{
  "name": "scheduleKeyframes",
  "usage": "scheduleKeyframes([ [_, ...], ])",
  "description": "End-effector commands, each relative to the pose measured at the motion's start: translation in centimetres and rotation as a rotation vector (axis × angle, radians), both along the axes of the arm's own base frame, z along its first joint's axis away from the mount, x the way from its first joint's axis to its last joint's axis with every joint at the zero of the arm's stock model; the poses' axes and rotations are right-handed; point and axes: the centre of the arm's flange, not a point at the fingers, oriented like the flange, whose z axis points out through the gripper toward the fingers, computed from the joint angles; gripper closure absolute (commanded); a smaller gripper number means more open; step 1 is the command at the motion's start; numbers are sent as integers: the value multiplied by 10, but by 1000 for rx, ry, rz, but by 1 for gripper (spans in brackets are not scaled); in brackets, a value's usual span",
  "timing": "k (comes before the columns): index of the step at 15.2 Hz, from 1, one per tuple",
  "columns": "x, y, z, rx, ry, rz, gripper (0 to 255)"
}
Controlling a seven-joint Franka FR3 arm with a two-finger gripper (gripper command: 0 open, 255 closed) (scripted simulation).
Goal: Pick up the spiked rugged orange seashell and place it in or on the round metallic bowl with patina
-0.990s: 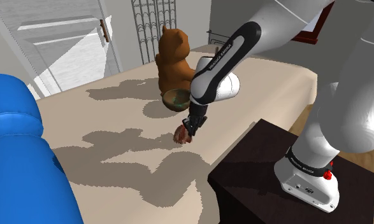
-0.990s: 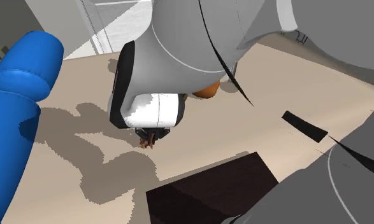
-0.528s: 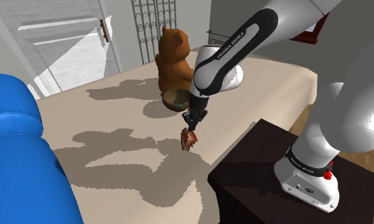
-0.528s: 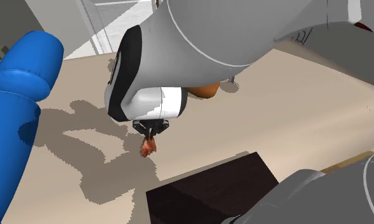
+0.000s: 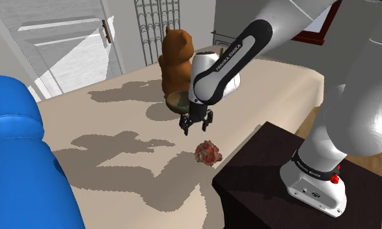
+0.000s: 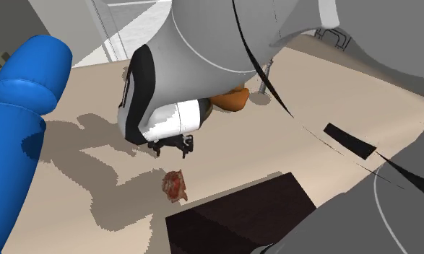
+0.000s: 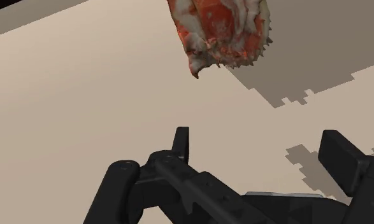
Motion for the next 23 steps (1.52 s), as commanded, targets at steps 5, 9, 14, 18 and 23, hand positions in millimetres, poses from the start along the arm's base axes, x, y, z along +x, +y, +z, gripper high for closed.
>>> scheduleKeyframes([
  [5,3,6,-37,-29,20,-70,0],
  [9,2,8,-50,-29,20,-70,0],
  [14,2,8,-50,-29,20,-70,0],
  [18,2,8,-50,-29,20,-70,255],
  [23,2,8,-50,-29,20,-70,255],
])
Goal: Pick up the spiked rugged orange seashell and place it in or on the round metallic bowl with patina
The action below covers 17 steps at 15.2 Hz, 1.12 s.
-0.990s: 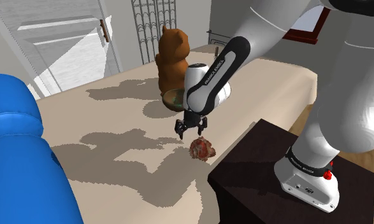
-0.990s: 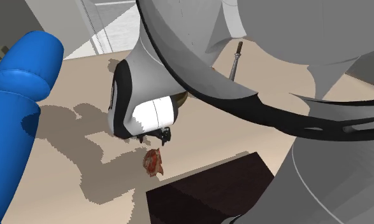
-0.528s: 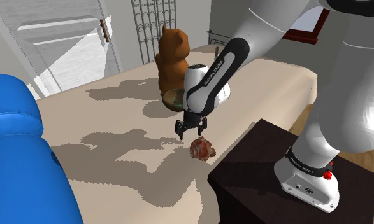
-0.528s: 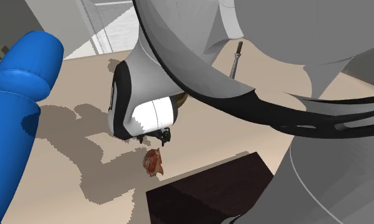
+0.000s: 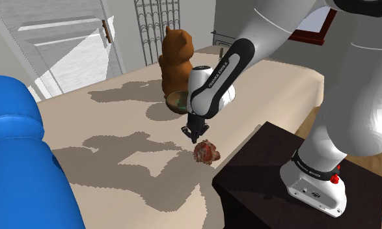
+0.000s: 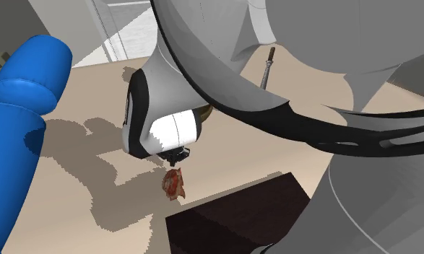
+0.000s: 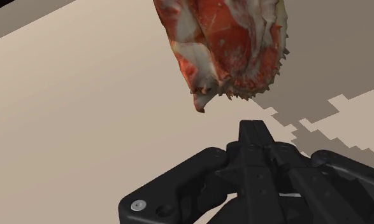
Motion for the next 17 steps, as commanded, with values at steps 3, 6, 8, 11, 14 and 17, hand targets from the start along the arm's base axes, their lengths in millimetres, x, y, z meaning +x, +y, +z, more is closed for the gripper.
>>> scheduleKeyframes([
  [3,0,0,0,0,0,0,0],
  [6,-34,-29,16,149,-1,-4,0],
  [8,-56,-49,24,249,-2,-7,0],
  [11,-72,-61,23,316,-2,-8,0],
  [14,-72,-54,9,316,-2,-8,0],
  [17,-73,-46,-8,316,-2,-8,0],
])
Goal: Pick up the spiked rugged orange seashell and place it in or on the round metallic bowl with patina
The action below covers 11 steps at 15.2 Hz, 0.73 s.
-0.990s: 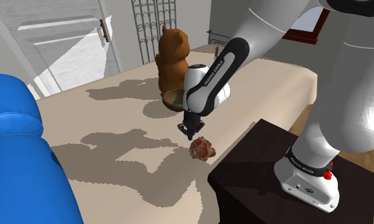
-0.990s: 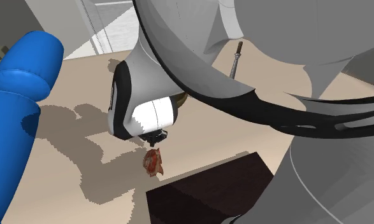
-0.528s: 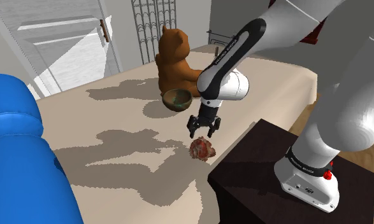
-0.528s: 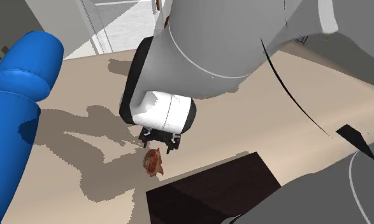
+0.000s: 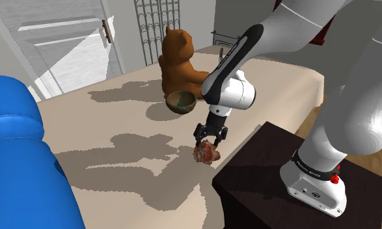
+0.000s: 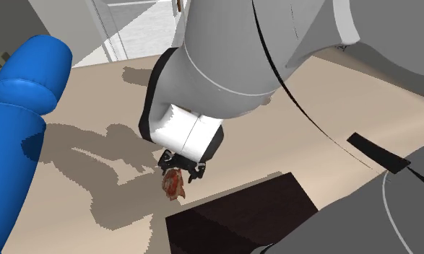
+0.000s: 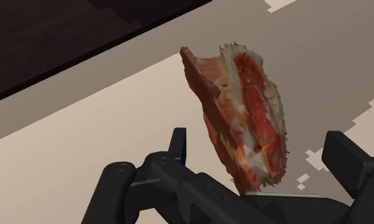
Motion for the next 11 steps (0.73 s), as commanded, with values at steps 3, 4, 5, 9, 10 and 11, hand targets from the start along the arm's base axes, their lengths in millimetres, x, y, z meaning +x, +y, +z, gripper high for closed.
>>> scheduleKeyframes([
  [3,-1,4,-6,0,0,-1,0],
  [4,-1,4,-6,0,0,-1,0],
  [5,-1,4,-6,0,0,-1,0],
  [9,-1,4,-6,0,0,-1,255],
  [10,-1,4,-6,0,0,-1,255],
  [11,-1,4,-6,0,0,-1,255],
])
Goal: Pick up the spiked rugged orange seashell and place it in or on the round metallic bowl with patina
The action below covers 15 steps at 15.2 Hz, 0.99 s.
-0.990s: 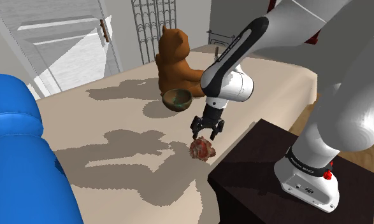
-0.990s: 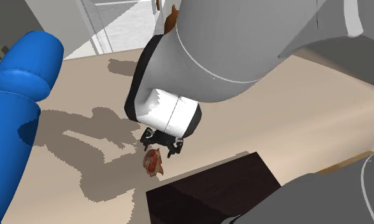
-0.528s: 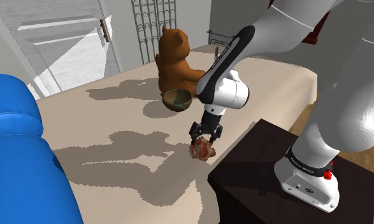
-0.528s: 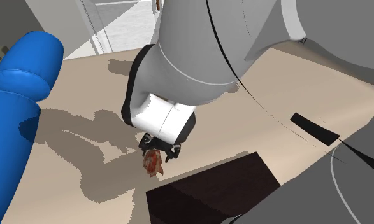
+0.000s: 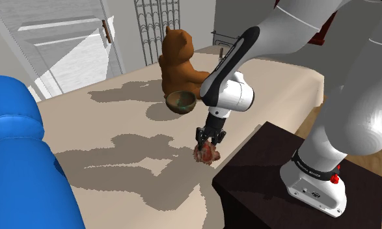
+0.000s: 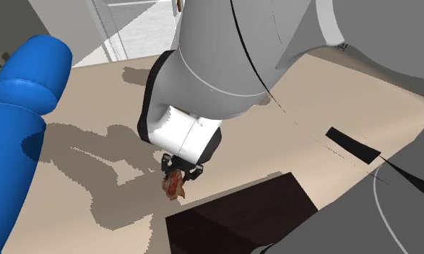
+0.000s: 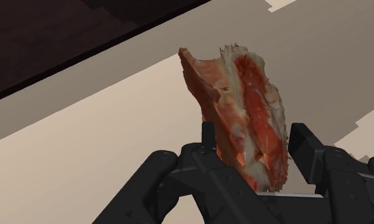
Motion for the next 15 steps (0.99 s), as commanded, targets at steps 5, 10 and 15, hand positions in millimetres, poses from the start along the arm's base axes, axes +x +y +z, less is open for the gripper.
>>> scheduleKeyframes([
  [5,0,0,0,0,1,1,255],
  [10,0,0,16,0,1,1,255],
  [15,0,0,42,0,1,1,255],
])
